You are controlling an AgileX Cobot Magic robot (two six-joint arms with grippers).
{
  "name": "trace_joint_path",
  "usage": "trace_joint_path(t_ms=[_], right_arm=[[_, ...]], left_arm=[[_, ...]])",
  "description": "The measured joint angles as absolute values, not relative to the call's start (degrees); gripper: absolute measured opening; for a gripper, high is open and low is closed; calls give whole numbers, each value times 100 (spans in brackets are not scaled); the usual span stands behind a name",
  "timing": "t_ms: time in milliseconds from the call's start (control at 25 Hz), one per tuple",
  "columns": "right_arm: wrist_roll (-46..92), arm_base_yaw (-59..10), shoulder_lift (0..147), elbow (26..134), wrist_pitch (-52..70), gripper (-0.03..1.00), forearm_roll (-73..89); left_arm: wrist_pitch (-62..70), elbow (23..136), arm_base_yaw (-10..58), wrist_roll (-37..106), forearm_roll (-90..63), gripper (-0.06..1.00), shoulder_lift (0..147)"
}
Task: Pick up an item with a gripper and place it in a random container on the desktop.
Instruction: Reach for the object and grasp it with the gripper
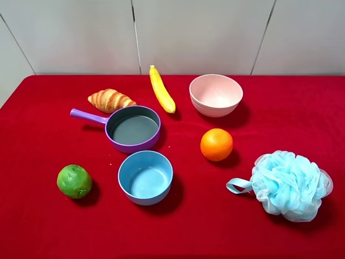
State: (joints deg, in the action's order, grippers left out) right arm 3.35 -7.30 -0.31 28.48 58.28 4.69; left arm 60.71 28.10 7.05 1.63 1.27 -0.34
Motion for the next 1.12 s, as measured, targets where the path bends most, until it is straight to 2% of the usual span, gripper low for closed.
trace_joint_path(t_ms=[1120], right_arm=[[335,-730,-31,2848,5828,69,469]], left_arm=[[6071,2810,705,163,127,98,-34]])
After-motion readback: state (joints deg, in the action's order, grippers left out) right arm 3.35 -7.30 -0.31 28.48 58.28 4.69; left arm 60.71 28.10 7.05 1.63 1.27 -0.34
